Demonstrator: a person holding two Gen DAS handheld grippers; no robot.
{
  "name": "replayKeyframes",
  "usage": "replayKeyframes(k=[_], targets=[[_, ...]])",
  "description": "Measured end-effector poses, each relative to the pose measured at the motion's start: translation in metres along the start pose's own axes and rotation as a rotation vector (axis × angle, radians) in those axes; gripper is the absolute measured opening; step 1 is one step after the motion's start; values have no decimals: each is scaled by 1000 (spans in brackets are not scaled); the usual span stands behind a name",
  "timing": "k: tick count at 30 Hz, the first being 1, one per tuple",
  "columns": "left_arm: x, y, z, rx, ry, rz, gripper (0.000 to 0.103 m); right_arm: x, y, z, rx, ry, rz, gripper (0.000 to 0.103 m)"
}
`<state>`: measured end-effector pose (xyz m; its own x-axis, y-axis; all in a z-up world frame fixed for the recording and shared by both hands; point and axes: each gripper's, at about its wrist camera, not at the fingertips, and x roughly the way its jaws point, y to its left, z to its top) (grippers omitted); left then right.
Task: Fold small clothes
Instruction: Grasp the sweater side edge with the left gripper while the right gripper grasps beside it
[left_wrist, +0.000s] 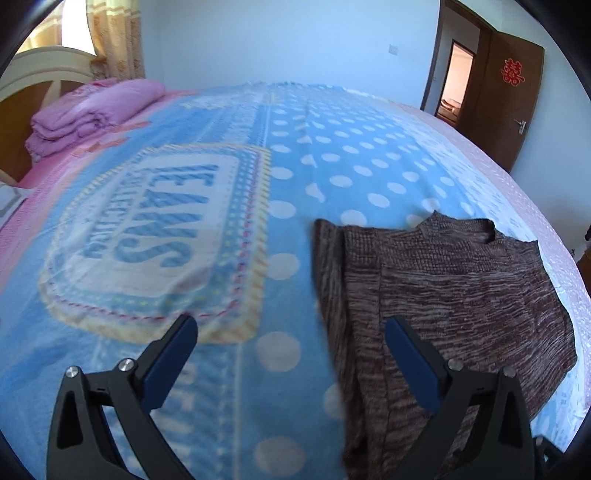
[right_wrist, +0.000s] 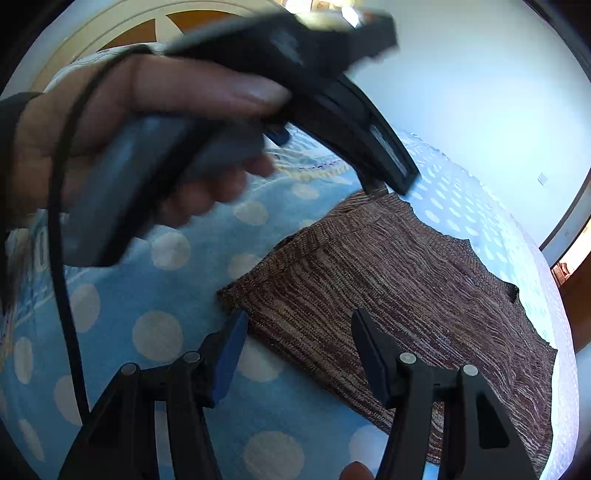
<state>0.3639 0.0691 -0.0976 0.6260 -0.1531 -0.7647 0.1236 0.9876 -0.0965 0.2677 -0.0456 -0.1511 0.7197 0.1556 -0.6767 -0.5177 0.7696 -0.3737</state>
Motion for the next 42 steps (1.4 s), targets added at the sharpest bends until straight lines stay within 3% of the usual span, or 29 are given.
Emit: replayKeyframes(k=[5, 10, 16, 17, 18, 19, 20, 23, 24, 26, 27, 31, 33, 35, 36, 37, 38, 42], targets=[[22, -14, 3, 15, 33, -12, 102, 5, 0, 0, -8, 1, -7, 60], [38, -22, 6, 24, 60, -28, 81, 4, 0, -3, 0, 9, -2, 60], [48, -28, 11, 36, 63, -50, 81, 2, 0, -4, -1, 6, -19, 62], [47, -28, 10, 40, 59, -70, 71, 0, 0, -4, 1, 3, -21, 62], [46, -28, 10, 42, 57, -115, 47, -2, 1, -4, 4, 0, -22, 62], [46, -28, 10, 41, 62, -152, 34, -3, 0, -4, 7, -1, -25, 62], [45, -28, 11, 29, 67, -180, 13, -3, 2, -3, 8, 0, -24, 62], [45, -27, 12, 18, 76, -180, 10, -3, -2, -2, 20, 5, -14, 62], [45, -27, 13, 14, 75, -183, 10, -3, -3, -2, 25, 5, -9, 59], [42, -21, 14, -14, 75, -191, 9, -4, -6, 0, 29, 5, 3, 35], [39, -16, 14, -31, 67, -204, 9, -3, -5, 0, 26, 13, 18, 7], [35, 0, 10, -94, 57, -250, 9, -2, 7, 0, -17, 19, 8, 4], [40, -3, 6, -68, 67, -230, 9, -2, 4, 0, 2, 18, 14, 4], [40, -5, 6, -70, 62, -228, 9, -7, 4, -1, 3, 9, 1, 8], [40, -6, 8, -73, 63, -230, 9, -10, 6, -2, -11, 12, -20, 27], [41, -6, 10, -77, 67, -233, 9, -14, 8, -4, -23, 10, -31, 54], [43, -5, 12, -82, 75, -238, 9, -18, 9, -7, -27, -4, -34, 64], [47, -5, 16, -57, 100, -256, 9, -29, 0, -17, 13, -21, -36, 65]])
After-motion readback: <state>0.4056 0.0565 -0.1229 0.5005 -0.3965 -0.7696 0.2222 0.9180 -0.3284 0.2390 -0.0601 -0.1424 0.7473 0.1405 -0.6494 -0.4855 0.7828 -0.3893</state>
